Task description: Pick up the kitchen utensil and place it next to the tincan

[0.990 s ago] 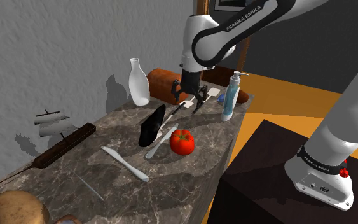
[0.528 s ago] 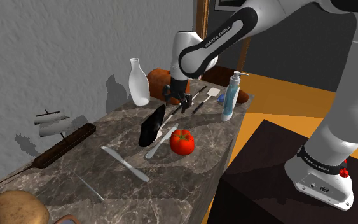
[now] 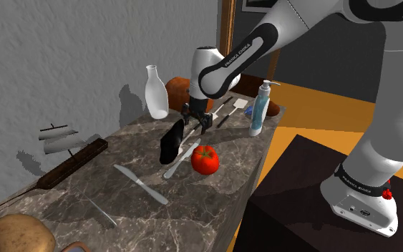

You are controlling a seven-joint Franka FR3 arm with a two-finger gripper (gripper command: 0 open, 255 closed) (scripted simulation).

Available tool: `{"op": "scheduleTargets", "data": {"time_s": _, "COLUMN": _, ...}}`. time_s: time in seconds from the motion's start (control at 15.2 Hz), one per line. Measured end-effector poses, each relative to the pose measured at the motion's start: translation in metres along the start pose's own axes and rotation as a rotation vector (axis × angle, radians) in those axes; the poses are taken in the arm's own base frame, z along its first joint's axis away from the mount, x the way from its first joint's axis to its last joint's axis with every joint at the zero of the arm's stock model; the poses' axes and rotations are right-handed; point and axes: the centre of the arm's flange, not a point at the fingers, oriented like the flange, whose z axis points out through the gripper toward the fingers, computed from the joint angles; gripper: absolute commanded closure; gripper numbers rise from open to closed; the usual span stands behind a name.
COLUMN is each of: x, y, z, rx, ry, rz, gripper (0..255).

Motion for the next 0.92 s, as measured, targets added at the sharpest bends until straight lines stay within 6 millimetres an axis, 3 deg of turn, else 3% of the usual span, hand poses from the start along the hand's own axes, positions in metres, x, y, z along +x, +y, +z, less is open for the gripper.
{"op": "scheduleTargets", "data": {"time_s": 0.4, "x": -0.0004, "y": 0.0002, "z": 0.0043, "rx": 0.0, "ry": 0.0, "rz": 0.0, "gripper": 0}}
{"op": "scheduleTargets", "data": {"time_s": 0.46, "x": -0.0004, "y": 0.0002, "z": 0.0043, "rx": 0.0, "ry": 0.0, "rz": 0.0, "gripper": 255}}
{"op": "scheduleTargets", "data": {"time_s": 0.92, "x": -0.0004, "y": 0.0002, "z": 0.0044, "rx": 0.0, "ry": 0.0, "rz": 0.0, "gripper": 255}}
